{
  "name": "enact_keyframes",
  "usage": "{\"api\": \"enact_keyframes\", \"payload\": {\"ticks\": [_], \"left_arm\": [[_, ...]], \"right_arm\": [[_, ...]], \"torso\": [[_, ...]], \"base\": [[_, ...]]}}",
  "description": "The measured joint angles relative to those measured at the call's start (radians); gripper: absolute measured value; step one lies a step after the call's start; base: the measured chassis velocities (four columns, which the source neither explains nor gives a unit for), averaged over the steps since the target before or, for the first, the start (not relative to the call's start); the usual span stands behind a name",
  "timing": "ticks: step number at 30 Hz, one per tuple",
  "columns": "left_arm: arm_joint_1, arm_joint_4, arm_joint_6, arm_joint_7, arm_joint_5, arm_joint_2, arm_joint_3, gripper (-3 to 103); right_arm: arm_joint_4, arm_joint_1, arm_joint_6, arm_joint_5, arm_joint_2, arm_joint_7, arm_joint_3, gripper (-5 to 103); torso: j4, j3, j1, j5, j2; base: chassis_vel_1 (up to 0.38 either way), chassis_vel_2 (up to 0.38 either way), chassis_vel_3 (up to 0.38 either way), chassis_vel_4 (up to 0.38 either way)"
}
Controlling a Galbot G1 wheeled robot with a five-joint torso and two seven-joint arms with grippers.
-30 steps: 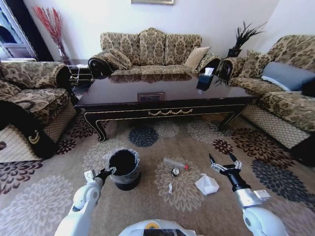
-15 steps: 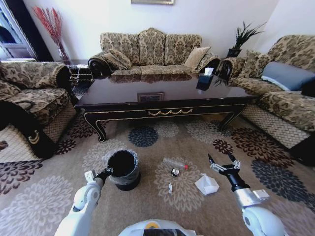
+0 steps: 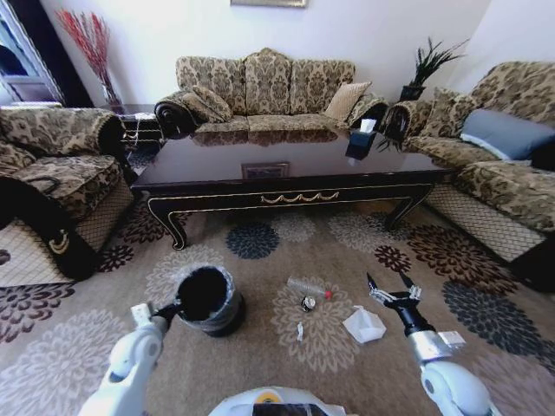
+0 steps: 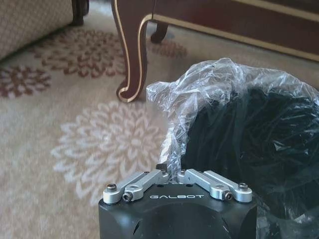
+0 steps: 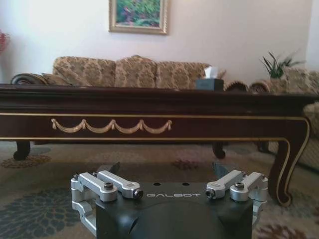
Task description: Move to the front of the table and pick up the trash from the floor, then place it into the trash bin.
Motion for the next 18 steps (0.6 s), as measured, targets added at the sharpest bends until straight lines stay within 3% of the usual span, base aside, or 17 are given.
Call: {"api": "enact_keyframes", "payload": {"ticks": [2, 6, 8, 10, 12, 18], "left_arm": [[0.01, -0.038, 0.007, -0.005, -0.019, 0.013, -0.014, 3], [0.029, -0.089, 0.009, -0.007, -0.031, 0.018, -0.031, 3], [0.054, -0.143, 0.009, -0.008, -0.031, 0.016, -0.053, 3], [0.058, -0.151, 0.01, -0.008, -0.032, 0.015, -0.057, 3], [0.081, -0.202, 0.01, -0.009, -0.036, 0.009, -0.081, 3], [0.11, -0.265, 0.01, -0.009, -0.047, -0.002, -0.116, 3]], "right_arm": [[-0.018, 0.005, -0.027, 0.034, 0.006, 0.043, -0.011, 100], [-0.044, 0.027, -0.075, 0.109, 0.008, 0.106, -0.039, 100], [-0.067, 0.079, -0.162, 0.253, 0.008, 0.222, -0.084, 100], [-0.071, 0.092, -0.184, 0.291, 0.009, 0.253, -0.093, 100], [-0.104, 0.162, -0.286, 0.449, 0.018, 0.413, -0.132, 100], [-0.217, 0.253, -0.39, 0.554, 0.032, 0.566, -0.185, 100]], "torso": [[-0.0012, 0.0, 0.0, 0.0003, 0.0], [-0.0009, 0.0, 0.0, 0.0002, 0.0], [-0.0005, 0.0, 0.0, 0.0003, 0.0], [-0.0004, 0.0, 0.0, 0.0003, 0.0], [0.0, 0.0, 0.0, 0.0005, 0.0], [-0.0005, 0.0, 0.0, 0.0002, 0.0]], "base": [[0.0, 0.0, 0.0, 0.0], [0.0, 0.0, 0.0, 0.0], [0.0, 0.0, 0.0, 0.0], [0.0, 0.0, 0.0, 0.0], [0.0, 0.0, 0.0, 0.0], [0.0, 0.0, 0.0, 0.0]]}}
